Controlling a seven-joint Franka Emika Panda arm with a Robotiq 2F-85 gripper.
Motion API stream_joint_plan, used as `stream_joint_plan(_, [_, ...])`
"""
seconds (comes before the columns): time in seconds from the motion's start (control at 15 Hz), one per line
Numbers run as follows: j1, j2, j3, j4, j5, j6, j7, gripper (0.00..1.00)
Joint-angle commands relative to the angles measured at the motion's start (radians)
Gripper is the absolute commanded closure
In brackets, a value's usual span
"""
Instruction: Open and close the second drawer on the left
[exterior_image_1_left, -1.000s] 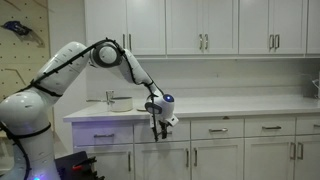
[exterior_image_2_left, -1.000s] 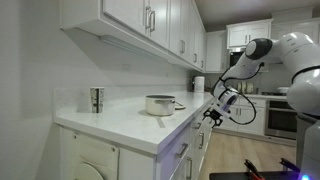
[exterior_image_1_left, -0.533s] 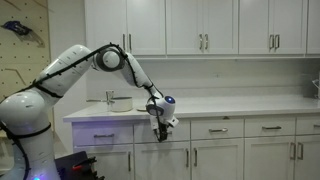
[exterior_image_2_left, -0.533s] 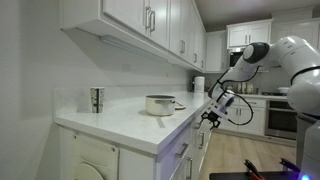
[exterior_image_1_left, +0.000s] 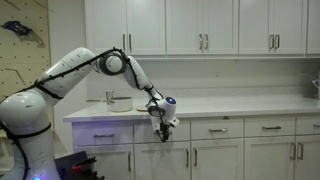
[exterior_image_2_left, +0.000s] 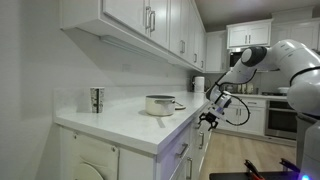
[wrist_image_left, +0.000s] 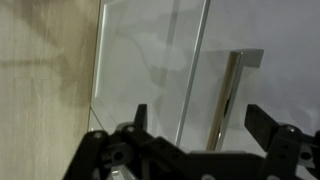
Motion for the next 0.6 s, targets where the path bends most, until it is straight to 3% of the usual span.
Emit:
stream_joint_plan(0.0, [0.006,0.044,0.010,0.065,-0.048,-0.013,0.037,0.00])
stream_joint_plan(0.53, [0.026,0.083,0.001,0.110,-0.139,0.010,0.115,0.00])
